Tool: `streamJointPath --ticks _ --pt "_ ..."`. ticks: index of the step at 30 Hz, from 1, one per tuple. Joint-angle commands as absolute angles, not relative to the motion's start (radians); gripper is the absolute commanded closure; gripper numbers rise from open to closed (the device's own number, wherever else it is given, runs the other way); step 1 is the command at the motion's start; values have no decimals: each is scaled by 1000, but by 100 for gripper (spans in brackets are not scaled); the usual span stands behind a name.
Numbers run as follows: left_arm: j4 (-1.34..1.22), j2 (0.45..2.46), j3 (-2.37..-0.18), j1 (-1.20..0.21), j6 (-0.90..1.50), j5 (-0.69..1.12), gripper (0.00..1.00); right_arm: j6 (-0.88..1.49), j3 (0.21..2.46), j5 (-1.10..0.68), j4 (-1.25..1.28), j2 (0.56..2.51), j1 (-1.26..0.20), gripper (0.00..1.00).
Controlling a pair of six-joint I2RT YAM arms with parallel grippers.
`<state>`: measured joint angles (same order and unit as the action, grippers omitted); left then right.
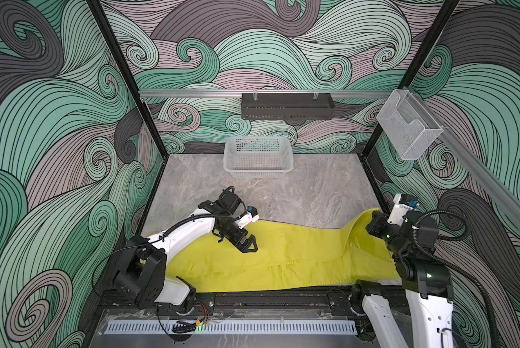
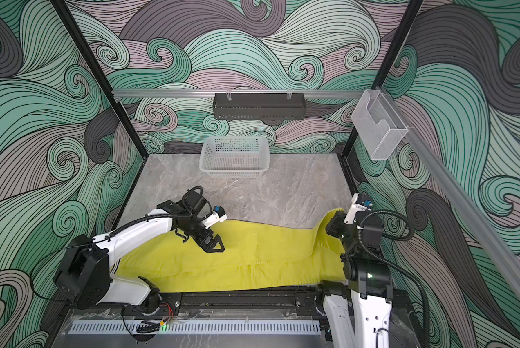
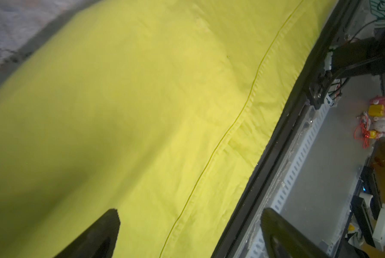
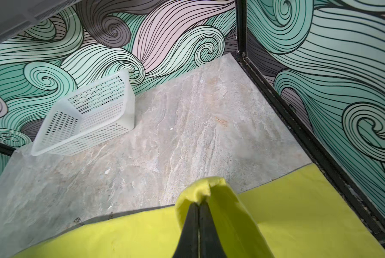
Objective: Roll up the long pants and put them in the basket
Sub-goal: Move the long pant to the center of the board.
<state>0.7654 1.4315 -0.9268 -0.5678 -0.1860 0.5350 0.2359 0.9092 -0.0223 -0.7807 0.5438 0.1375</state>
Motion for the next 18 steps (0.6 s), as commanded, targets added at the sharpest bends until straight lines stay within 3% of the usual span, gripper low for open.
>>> streamJointPath --ticks 1,5,7,12,18 --pt "792 1537 -944 -628 -232 523 4 192 909 53 -742 545 133 100" --pt "909 1783 -1058 -698 -272 485 15 189 888 77 -718 562 132 100" --pt "982 1909 -1136 -721 -297 474 2 189 879 82 -699 576 133 100" --pt "999 2050 -1264 -725 -283 361 1 193 864 85 -633 627 134 100" --pt "916 2080 -1349 -622 -289 389 1 147 838 154 -483 739 150 100"
